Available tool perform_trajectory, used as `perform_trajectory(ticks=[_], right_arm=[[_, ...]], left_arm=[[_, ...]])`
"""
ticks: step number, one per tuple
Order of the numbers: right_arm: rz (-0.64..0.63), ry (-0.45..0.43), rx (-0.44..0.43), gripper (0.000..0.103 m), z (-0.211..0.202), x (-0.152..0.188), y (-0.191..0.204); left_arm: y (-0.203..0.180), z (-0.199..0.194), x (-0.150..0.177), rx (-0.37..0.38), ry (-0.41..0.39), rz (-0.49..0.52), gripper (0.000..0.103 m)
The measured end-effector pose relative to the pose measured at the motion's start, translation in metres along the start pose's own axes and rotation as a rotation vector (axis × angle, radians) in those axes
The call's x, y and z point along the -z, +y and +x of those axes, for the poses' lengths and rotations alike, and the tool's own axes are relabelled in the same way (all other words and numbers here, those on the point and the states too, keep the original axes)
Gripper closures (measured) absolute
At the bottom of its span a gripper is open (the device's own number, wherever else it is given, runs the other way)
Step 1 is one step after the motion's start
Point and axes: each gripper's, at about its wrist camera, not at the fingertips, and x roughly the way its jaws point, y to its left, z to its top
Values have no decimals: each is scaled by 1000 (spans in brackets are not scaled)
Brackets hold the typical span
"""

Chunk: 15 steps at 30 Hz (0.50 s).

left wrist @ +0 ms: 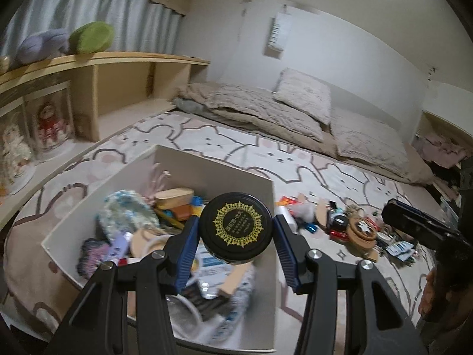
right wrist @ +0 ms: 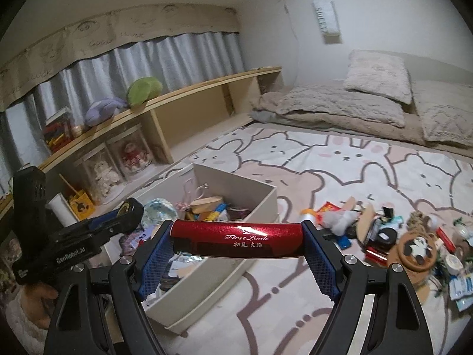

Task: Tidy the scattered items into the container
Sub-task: 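Carry the black tin and red tube over the white box with both tools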

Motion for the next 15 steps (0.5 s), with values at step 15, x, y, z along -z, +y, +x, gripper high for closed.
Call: perform_trajectory(ticks=[15], right_arm=[[-83,82,-83,19,58,-7,40]], left_arm=[[58,-5,-14,-61,-27,-72,53]])
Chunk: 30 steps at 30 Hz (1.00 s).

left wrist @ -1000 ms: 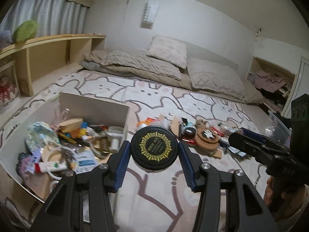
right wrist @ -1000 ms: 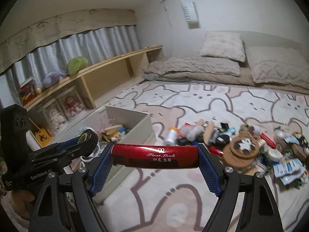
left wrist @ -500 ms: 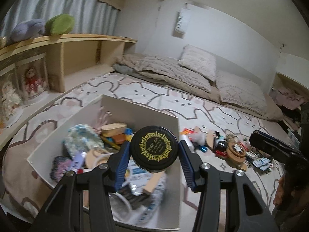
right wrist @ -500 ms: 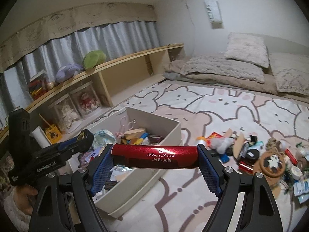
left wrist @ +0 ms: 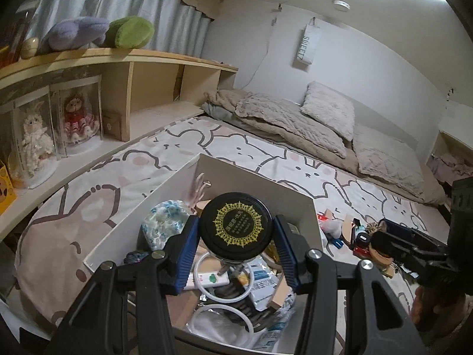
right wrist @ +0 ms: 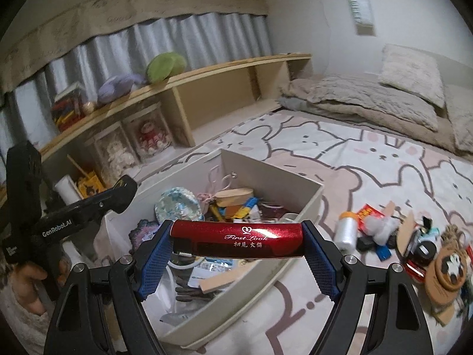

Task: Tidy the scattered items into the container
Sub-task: 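Carry the black tin and red tube over the white box with both tools, then open the right tool to drop the red tube while the left tool lowers the tin into the box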

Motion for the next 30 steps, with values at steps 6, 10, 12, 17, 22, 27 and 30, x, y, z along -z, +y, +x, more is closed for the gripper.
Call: perform_trajectory(ticks=[6,10,12,17,22,27,30], right_arm=[[-60,57,-40,19,30,-1,19],[-91,104,-62,19,49,3,28],[-113,132,-70,19,59,6,32],[-154,172,-68,19,78,10,35],[-154,178,-68,14,85,15,32],[-142,161,-74,5,79,19,27],[-126,155,-82,5,74,20,23]], left_arm=[[7,15,-6,20,31,-3,53],[9,28,-11,56,61,-10,53],[8,36,-15,64,78,-1,53],[7,57,-21,82,124,11,53],[3,76,-26,80,168,33,53],[-1,88,-24,68,212,69,53],[-4,85,-17,79,240,101,53]])
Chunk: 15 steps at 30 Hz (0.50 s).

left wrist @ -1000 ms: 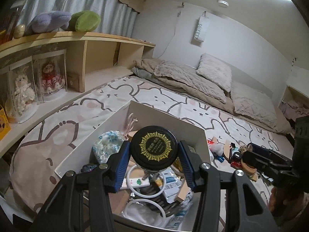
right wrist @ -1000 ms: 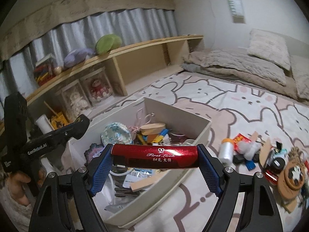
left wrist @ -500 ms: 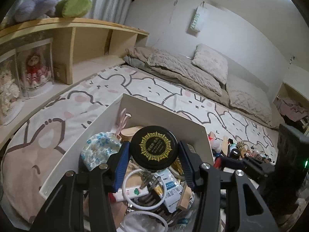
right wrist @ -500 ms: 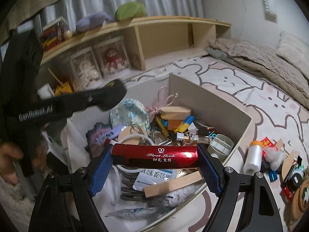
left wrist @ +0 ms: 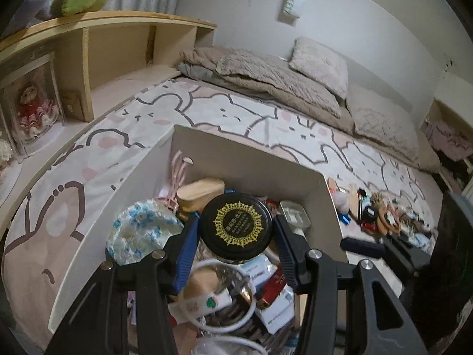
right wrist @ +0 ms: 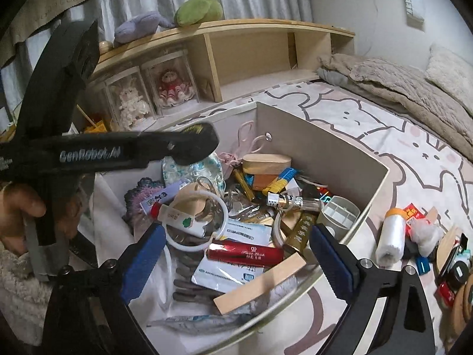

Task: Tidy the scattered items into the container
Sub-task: 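Open the right tool to drop the red tube while the left tool lowers the tin into the box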

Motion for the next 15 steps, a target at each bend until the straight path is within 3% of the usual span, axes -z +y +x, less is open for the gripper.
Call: perform_trajectory(ticks=[15], right_arm=[[76,-46,-8,5,-23,3,-6]], left_arm=[[-14,-21,46,14,180,154,53]])
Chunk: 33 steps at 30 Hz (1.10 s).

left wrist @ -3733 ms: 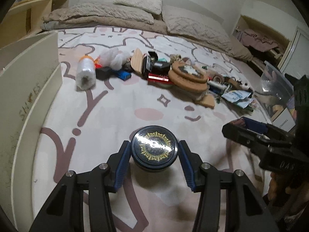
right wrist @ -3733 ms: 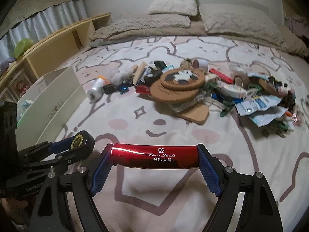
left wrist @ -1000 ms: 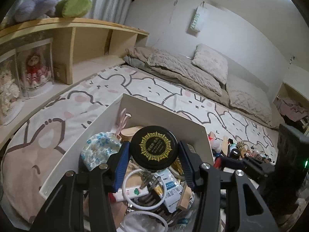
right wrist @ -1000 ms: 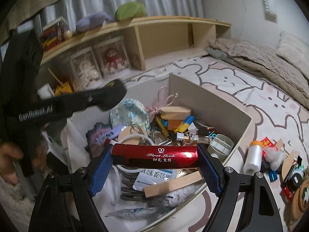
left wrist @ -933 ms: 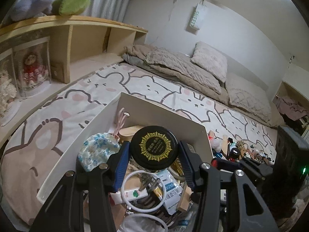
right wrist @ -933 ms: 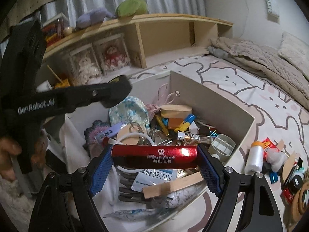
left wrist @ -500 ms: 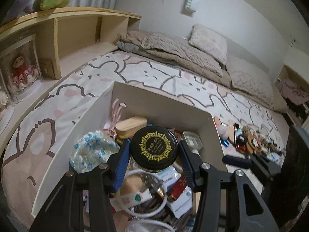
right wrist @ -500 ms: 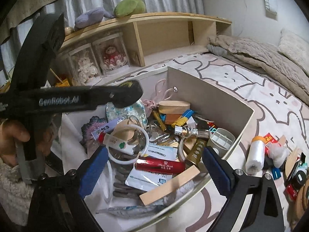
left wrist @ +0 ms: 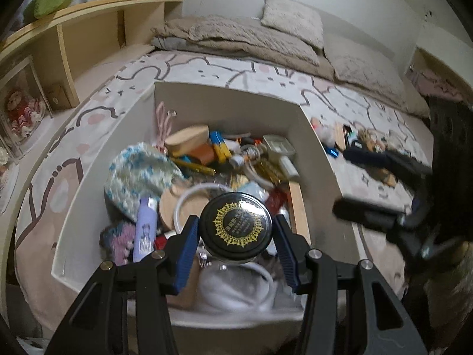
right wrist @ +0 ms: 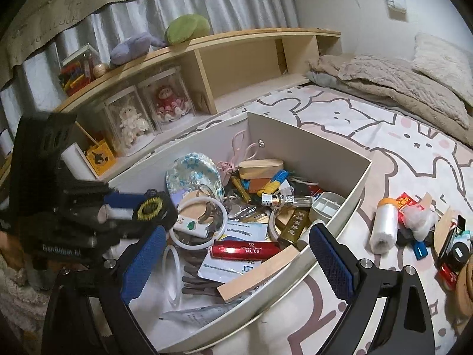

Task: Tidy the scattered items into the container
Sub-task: 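Open the right tool to drop the red tube while the left tool lowers the tin into the box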

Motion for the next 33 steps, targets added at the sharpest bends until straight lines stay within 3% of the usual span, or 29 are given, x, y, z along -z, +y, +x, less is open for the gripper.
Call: perform_trajectory(ticks=[22,24,25,26,33], right_arm=[[13,-3,10,5,-15,3,1],[12,-3,12,5,-16,3,1],[12,-4,12,5,-16,3,1],[13,-5,12,5,-17,3,2],[2,-15,16,5,-24,1,9]], left_arm=[[-21,-6,30,-31,49,68,53],[-20,-8,31,-34,46,53,44],[-20,-10,30,-44,40,45,27],[-20,-12,30,-56,32,39,17],[-23,-21,31,-70,11,44,17]])
